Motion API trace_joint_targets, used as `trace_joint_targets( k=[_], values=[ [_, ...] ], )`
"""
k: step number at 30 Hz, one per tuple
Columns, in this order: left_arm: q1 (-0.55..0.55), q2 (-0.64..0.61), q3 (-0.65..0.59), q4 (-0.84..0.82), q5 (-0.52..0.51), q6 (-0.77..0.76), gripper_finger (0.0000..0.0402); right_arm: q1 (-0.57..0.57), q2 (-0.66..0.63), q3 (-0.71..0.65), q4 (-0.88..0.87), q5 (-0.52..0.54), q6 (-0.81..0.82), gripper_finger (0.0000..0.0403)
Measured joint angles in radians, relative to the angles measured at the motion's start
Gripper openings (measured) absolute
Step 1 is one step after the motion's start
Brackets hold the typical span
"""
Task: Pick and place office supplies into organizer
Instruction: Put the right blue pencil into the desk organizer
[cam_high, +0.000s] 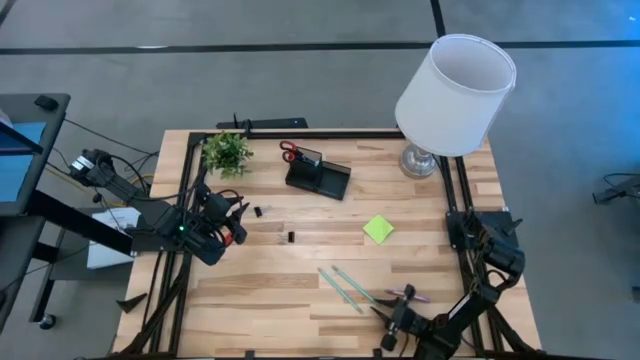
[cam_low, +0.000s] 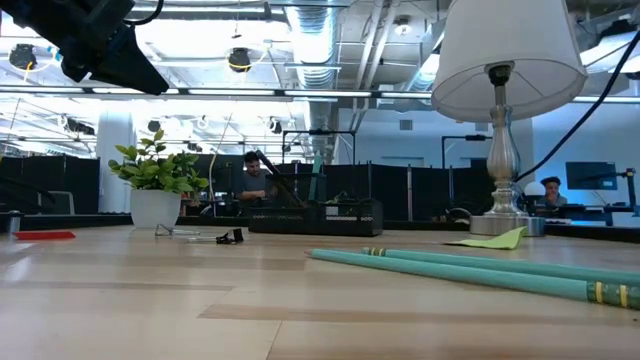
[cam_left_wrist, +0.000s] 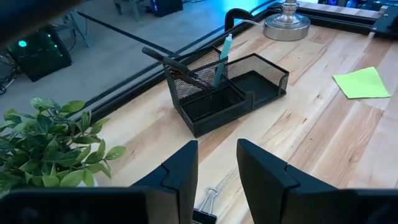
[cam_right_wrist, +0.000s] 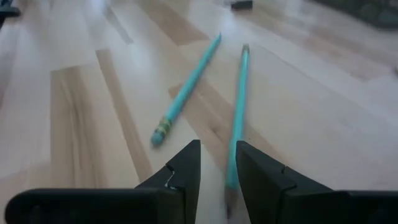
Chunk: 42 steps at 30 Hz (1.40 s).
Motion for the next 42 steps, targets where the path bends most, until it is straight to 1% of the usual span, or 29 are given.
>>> trace_joint_targets(
  k=[6,11,18,25,38,42],
  values=[
    [0.0,0.0,0.0,-0.001,0.0,0.005,0.0109,-0.003,0.005,-0.038,0.031,-0.049,0.093,0.0097],
    [0.0,0.0,0.0,-0.004,0.0,0.009,0.0109,-0.006,0.048,-0.042,0.049,-0.023,0.065,0.0097],
    [0.0,0.0,0.0,-0.004,0.0,0.021,0.0109,-0.024,0.052,-0.021,0.063,-0.029,0.035,0.0097],
    [0.0,0.0,0.0,-0.004,0.0,0.022,0.0109,-0.051,0.051,-0.018,0.051,-0.044,0.053,0.0097],
    [0.0,0.0,0.0,-0.004,0.001,0.022,0.0109,-0.132,0.047,-0.017,0.062,-0.067,0.051,0.0097],
    [0.0,0.0,0.0,-0.005,0.012,0.022,0.0109,-0.134,0.048,-0.017,0.052,-0.071,0.054,0.0082]
  ],
)
